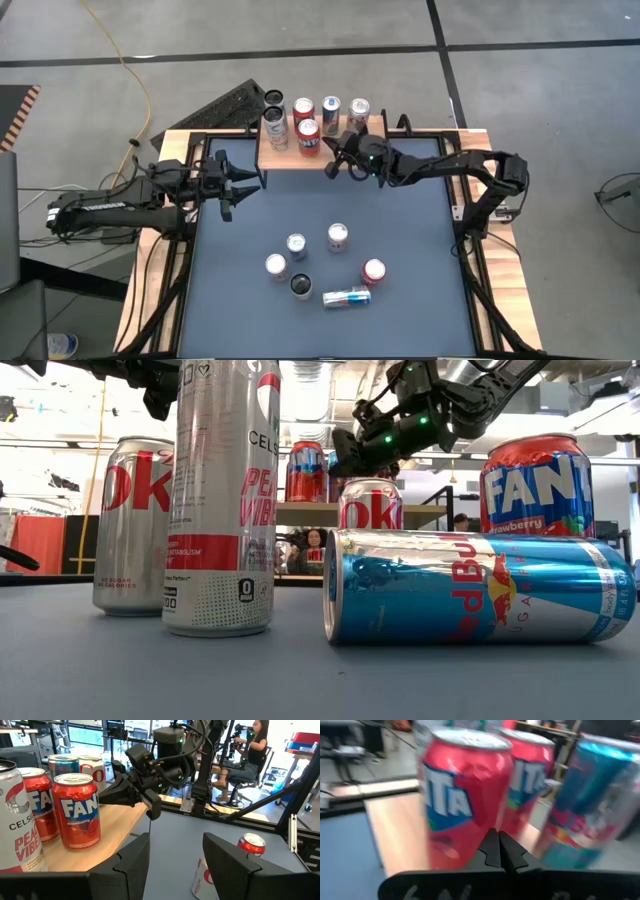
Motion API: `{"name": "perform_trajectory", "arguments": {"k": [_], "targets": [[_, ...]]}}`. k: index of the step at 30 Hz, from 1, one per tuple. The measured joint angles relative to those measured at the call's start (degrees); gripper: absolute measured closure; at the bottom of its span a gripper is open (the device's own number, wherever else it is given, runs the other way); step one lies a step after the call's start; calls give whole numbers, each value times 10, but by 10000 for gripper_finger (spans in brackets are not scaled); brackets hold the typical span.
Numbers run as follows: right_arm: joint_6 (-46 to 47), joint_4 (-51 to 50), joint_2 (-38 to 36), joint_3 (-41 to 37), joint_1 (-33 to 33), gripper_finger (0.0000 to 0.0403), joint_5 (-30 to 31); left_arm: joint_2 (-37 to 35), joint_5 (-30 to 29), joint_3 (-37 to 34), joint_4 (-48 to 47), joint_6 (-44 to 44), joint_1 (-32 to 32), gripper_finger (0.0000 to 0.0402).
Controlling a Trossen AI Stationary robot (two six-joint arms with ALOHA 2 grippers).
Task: Place canned beverage on shelf
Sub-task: Adjust the orange soda can
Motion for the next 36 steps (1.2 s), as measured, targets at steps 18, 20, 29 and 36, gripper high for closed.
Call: {"name": "perform_trajectory", "arguments": {"k": [18, 20, 29, 36], "targets": [[12, 2, -2, 0, 11, 403, -35, 0, 3, 0, -2, 4, 0, 228], [14, 4, -2, 0, 8, 403, -39, 0, 0, 0, -2, 4, 0, 228], [13, 18, -1, 0, 0, 403, -43, 0, 0, 0, -2, 4, 0, 228], [14, 22, -1, 0, -15, 403, -60, 0, 0, 0, 1, 3, 0, 228]]}}
